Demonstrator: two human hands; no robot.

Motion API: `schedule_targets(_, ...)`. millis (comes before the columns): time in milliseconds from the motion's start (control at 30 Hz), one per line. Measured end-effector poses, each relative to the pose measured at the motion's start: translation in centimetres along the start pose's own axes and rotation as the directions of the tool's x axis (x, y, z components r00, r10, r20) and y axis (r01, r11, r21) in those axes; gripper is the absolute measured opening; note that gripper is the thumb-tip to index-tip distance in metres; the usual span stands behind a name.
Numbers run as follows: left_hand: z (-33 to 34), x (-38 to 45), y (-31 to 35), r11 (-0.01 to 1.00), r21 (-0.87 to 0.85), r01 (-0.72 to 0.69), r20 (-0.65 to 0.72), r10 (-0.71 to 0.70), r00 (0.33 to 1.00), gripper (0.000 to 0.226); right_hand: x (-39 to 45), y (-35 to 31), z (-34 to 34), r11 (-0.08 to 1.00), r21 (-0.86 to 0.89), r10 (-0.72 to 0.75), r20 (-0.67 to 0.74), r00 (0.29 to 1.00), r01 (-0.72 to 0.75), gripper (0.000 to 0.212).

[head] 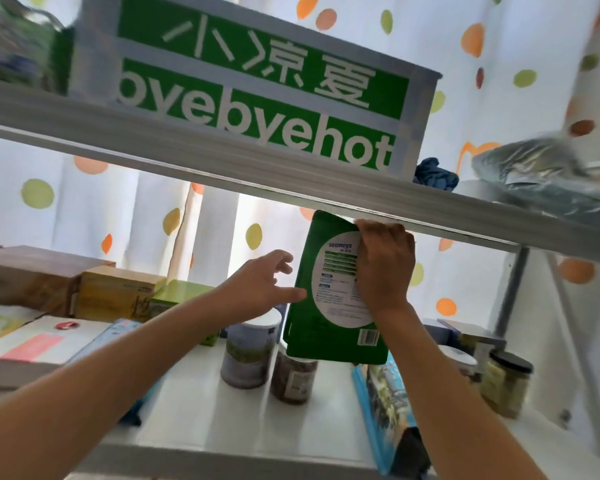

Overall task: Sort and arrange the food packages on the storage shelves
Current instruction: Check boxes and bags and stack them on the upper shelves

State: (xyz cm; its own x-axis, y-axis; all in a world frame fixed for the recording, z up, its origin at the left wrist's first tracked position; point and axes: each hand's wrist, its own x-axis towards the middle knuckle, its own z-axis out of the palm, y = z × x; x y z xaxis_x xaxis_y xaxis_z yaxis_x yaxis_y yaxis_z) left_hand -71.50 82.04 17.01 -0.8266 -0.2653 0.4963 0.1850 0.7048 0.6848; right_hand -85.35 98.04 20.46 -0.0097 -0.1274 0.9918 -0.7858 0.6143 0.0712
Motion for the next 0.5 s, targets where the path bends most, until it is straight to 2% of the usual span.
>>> schedule_targets(100, 0.3, -3.3, 0.2, 0.999, -0.048, 0.021, 0.03, -0.019, 0.999, 0.067, -1.6, -2.5, -2.8, 0.999, 0.013, 0.034, 0.048, 0.998, -0.035, 0.04)
schedule_targets(267, 0.2, -9.6, 0.1, 0.973, -0.213, 0.084, 0.053, -0.075, 0.996, 0.053, -2.8, -6.8, -7.0, 0.999, 0.027, 0.044, 0.098, 0.994, -0.047, 0.039)
schedule_targets(400, -0.5, -14.6, -0.9, 0.96, -0.26, 0.101, -0.018, -0.109, 0.994, 0.053, -3.4, -11.2, -9.2, 0.999, 0.038, 0.009, 0.158, 0.987, -0.016, 0.027)
schedule_targets(500, -1.1, -18.5, -2.5, 0.94, -0.302, 0.157, 0.019, -0.159, 0.987, 0.057, -4.3, -14.7, -10.6, 0.998, 0.051, -0.051, 0.198, 0.979, 0.042, 0.031)
